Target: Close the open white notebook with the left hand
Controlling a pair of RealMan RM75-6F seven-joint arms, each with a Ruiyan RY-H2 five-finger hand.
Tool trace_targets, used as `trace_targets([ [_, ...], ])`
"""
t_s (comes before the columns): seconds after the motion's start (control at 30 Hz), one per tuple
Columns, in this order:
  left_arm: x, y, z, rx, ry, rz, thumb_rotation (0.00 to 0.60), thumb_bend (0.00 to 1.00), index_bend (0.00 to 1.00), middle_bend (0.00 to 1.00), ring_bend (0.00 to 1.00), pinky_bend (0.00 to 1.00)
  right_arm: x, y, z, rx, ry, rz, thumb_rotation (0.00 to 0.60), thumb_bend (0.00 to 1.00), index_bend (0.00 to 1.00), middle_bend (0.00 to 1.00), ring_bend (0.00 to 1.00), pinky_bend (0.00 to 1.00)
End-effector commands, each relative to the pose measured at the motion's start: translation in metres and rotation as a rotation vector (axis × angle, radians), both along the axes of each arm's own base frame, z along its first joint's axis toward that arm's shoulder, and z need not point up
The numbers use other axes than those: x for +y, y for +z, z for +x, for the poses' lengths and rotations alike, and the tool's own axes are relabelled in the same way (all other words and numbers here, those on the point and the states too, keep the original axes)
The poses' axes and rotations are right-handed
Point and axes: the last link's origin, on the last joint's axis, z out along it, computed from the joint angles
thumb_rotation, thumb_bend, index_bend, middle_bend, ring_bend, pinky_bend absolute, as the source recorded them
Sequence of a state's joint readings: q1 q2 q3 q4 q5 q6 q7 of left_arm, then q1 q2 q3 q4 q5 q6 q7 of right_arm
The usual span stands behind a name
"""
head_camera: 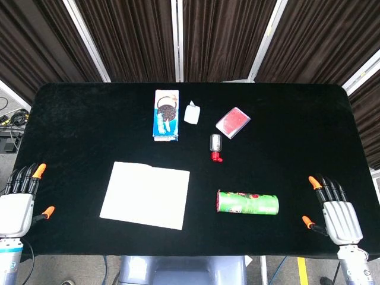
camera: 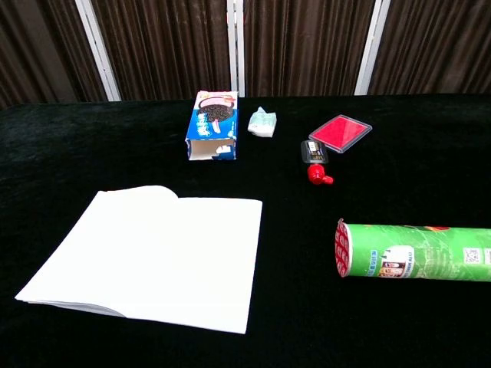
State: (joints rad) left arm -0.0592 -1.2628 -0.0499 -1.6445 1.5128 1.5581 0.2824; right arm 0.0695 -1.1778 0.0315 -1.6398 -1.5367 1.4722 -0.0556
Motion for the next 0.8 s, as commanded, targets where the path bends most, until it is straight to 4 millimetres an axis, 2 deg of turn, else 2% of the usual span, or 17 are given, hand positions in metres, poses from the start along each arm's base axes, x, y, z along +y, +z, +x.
trace_targets([
  [0.03, 0.0001, -0.0003, 0.0006, 0.001, -0.002, 0.000, 0.600, 0.05, 0.00, 0.00, 0.00, 0.00, 0.0005, 0.0007, -0.0006, 0.001, -0.002, -0.001, 0.600, 0.09, 0.00, 0.00, 0.00, 0.00],
  [0.8, 0.0003, -0.0093, 0.0016, 0.014, -0.011, -0.037, 0.600, 0.05, 0.00, 0.00, 0.00, 0.00, 0.0007, 0.0016, -0.0006, 0.002, -0.002, -0.008, 0.600, 0.09, 0.00, 0.00, 0.00, 0.00],
])
